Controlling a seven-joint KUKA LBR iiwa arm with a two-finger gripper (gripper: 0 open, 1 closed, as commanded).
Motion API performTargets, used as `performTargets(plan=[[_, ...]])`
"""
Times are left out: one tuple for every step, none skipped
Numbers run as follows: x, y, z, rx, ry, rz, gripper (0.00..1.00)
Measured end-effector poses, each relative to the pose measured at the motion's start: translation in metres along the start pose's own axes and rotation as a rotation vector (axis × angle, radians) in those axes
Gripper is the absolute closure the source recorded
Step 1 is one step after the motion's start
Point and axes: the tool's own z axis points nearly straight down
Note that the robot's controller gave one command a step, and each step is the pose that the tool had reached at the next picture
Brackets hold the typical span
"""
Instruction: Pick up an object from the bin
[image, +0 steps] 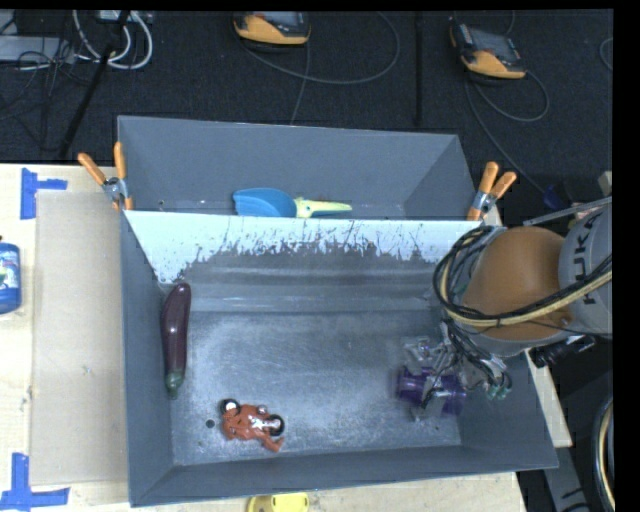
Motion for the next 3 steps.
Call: performTargets(plan=[[0.0,0.0,0.0,0.0,0.0,0.001,1.0],[-0.025,-0.02,-0.038,0.002,0.008,-0.007,1.0],[-0.016,-0.018,-0.153,0.007,0.003,-0.034,1.0]])
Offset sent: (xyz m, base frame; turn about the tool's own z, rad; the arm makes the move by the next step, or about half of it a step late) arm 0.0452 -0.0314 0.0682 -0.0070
